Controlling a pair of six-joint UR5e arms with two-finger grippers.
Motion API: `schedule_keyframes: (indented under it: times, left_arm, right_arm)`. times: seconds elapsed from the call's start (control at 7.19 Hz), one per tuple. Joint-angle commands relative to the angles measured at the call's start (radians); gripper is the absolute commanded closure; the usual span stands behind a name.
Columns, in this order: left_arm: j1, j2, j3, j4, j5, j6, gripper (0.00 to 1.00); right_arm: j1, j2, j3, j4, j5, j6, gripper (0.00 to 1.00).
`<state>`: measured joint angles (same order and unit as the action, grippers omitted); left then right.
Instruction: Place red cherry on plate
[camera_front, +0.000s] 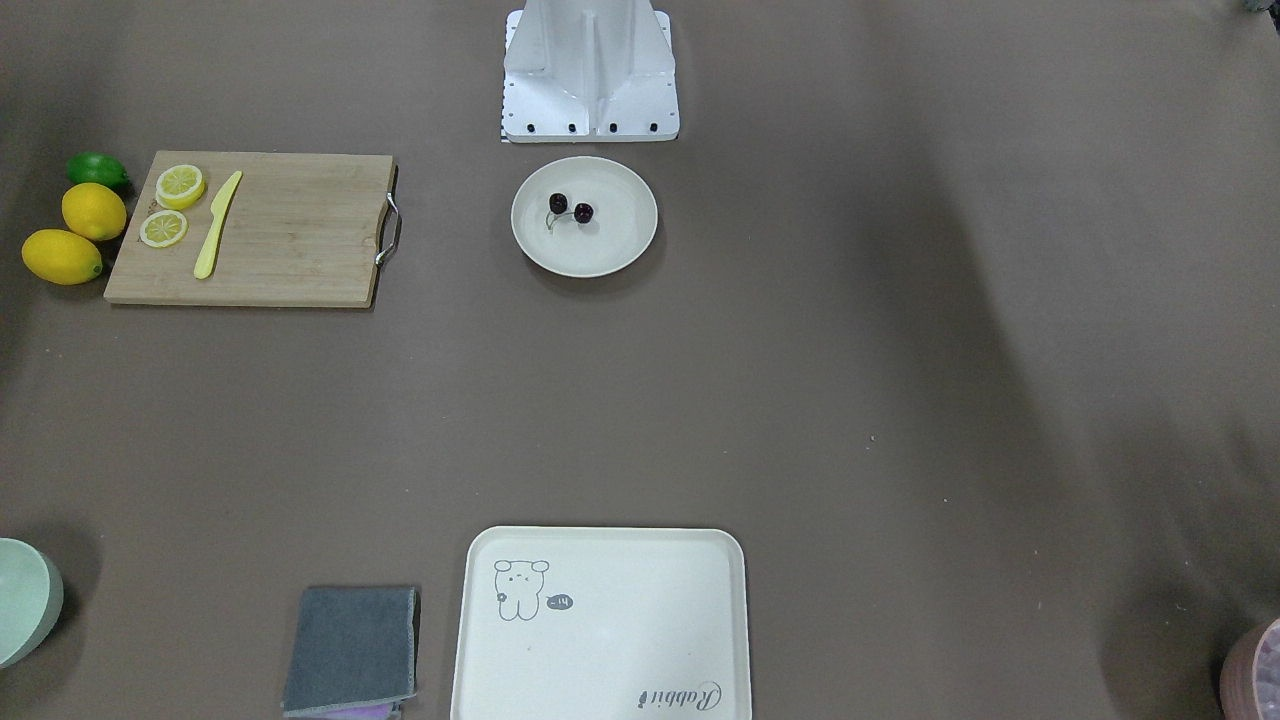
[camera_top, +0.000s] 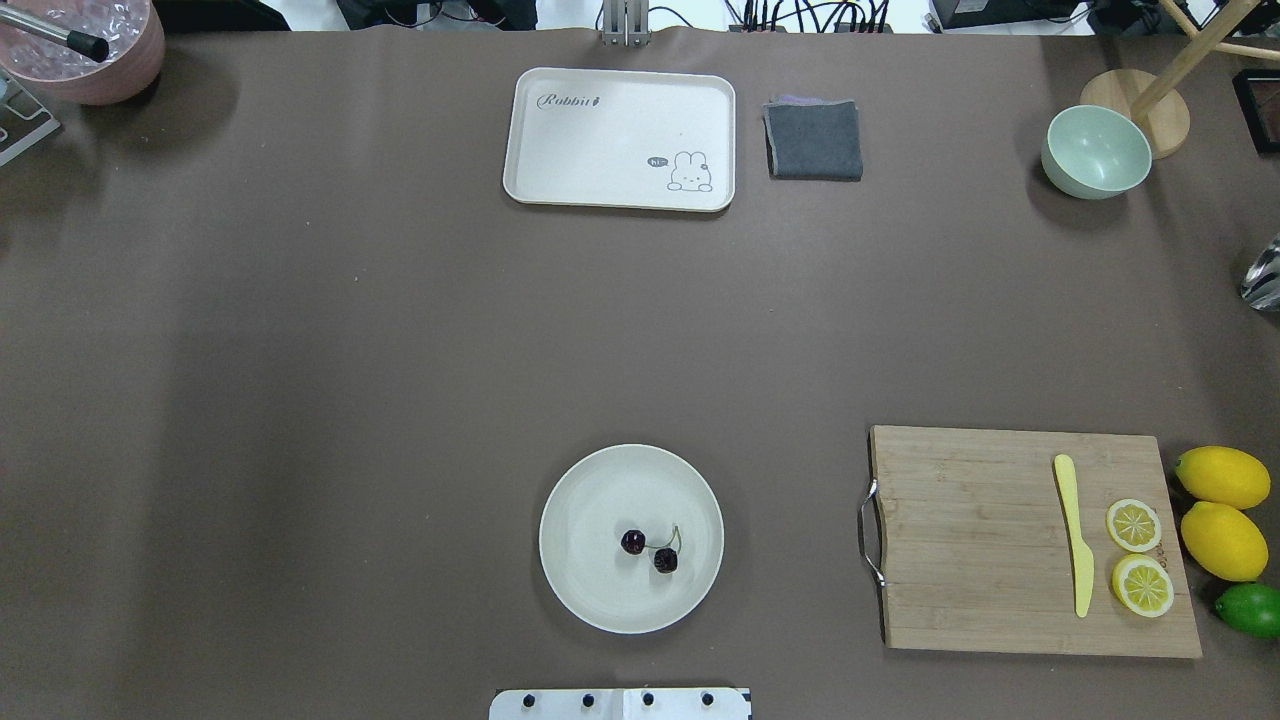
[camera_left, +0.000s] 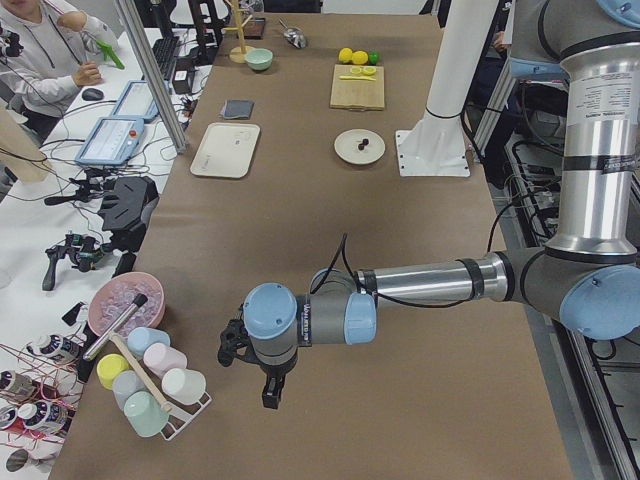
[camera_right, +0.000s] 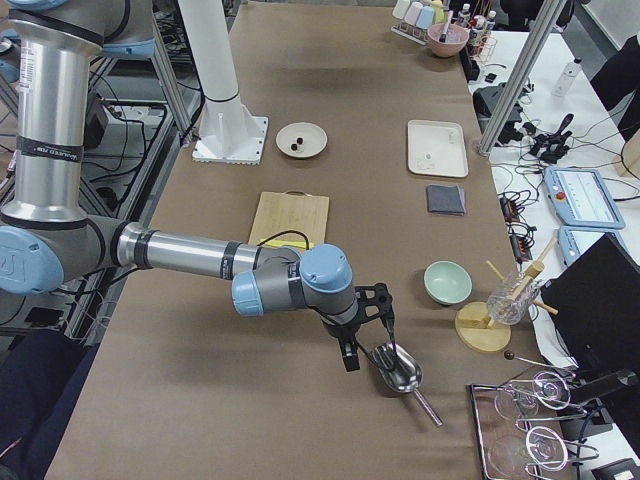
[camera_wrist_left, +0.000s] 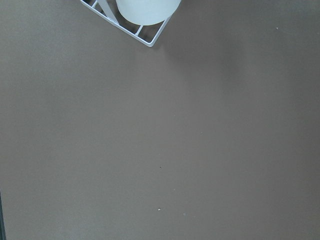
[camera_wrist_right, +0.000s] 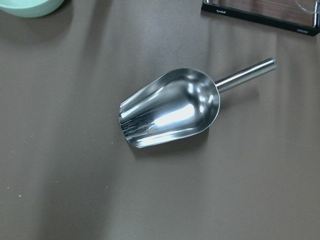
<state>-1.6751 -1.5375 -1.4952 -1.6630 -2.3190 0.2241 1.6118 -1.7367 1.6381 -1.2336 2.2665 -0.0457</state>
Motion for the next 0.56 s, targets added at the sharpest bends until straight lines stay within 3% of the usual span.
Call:
schedule_keyframes:
  times: [0.0,0.42]
  left_arm:
    - [0.0,0.003,0.0,-0.012,0.0,-0.003,0.02]
    - [0.0,0.002,0.001,-0.012,0.001,-0.003,0.02]
  right_arm:
    - [0.0,0.0,-0.004,-0.014,0.002,0.001,0.0]
    - [0.0,0.008,-0.006,-0.024,0.005,0.045,0.0]
